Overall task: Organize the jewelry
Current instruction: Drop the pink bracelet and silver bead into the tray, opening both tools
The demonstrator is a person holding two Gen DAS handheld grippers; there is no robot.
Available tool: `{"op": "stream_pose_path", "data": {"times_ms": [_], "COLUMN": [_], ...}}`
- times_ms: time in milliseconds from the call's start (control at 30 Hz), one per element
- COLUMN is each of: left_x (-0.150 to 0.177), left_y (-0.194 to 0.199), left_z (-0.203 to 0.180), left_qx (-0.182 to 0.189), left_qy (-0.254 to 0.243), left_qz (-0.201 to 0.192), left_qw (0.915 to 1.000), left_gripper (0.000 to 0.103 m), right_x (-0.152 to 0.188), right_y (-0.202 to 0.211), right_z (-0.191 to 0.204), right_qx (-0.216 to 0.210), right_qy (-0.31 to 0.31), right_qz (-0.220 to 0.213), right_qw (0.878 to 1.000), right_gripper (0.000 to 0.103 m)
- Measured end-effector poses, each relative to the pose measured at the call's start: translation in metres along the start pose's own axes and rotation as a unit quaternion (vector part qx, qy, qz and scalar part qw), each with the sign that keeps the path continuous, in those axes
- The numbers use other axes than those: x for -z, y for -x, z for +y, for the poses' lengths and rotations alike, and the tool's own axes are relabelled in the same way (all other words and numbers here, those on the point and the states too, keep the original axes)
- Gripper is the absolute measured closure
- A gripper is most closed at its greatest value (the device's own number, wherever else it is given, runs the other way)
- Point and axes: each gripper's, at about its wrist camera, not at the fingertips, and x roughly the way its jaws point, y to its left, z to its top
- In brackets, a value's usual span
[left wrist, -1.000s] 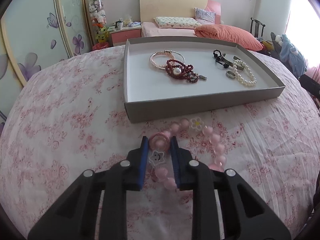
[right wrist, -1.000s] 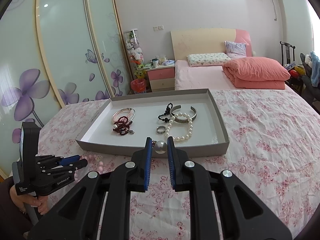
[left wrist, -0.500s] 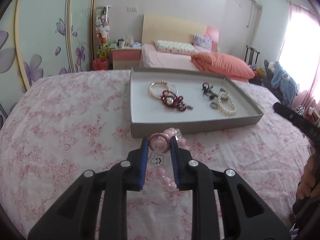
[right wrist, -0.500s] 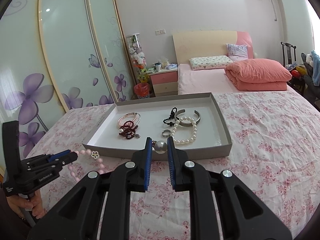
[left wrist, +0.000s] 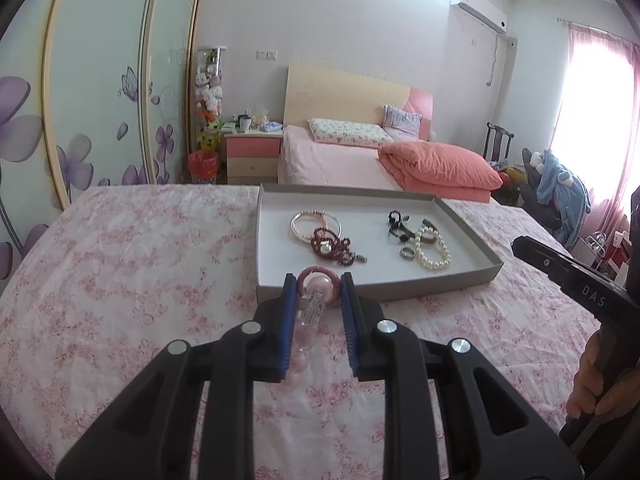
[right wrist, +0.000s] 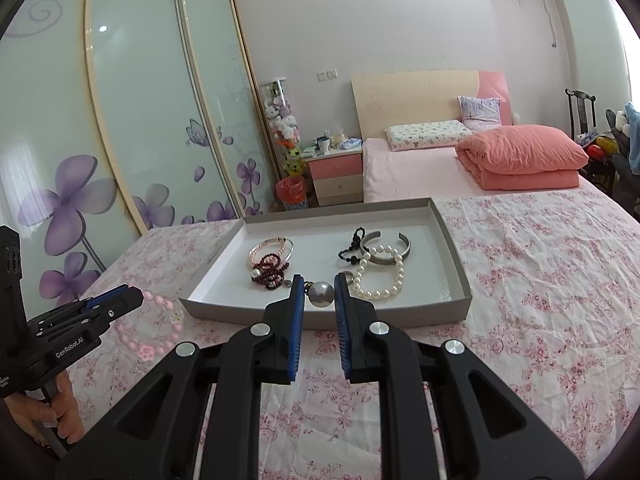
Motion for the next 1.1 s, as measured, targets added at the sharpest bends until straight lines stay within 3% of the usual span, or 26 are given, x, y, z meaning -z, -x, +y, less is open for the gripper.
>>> {"op": "stream_pose_path", "data": {"times_ms": [600, 1100], "left_x": [-0.034, -0.073], "left_y": [0.024, -0.018], "left_z": [-0.036, -0.049], "left_qx": [-0.004, -0.009], "left_qy": [-0.023, -0.019], "left_qz": [-0.074, -0.085], "left_qw": [0.9970, 0.9962], "left_gripper": [0.081, 0.081], "right_x": [-0.030, -0.066], "right_y": [0.021, -0.015], "right_z": [0.018, 0.004], "right_qx": [0.012, 0.027], "right_qy": [0.040, 0.034], "right_qz": [-0.087, -0.107], "right_qw": [0.995, 0.993], "right_gripper": [0.087, 0.087]}}
